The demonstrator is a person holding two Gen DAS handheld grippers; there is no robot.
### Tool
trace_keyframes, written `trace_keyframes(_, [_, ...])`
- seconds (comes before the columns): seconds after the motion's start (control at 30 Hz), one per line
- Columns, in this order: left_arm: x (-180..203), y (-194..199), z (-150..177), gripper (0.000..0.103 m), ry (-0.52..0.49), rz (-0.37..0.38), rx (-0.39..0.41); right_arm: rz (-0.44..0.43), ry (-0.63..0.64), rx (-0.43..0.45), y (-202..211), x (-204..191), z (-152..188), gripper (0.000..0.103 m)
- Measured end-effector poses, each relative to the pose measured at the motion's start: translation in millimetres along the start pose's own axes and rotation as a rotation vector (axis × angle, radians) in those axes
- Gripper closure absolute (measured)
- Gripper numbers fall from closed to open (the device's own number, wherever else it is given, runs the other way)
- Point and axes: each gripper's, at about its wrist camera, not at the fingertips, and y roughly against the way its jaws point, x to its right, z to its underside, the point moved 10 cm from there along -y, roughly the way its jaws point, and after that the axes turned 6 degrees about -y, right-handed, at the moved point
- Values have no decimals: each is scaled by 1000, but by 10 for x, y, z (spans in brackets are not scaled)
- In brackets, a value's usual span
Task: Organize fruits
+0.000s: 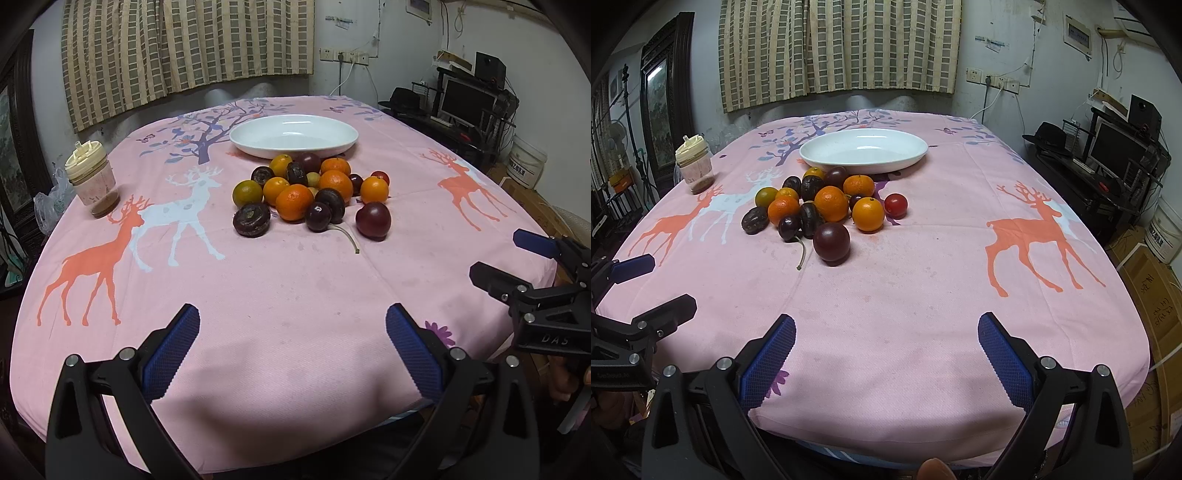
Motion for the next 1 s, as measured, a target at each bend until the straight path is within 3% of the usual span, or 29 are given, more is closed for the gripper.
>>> trace_keyframes(1.0, [40, -102, 58, 4, 0, 12, -39, -15, 7, 10, -95, -34, -13, 4])
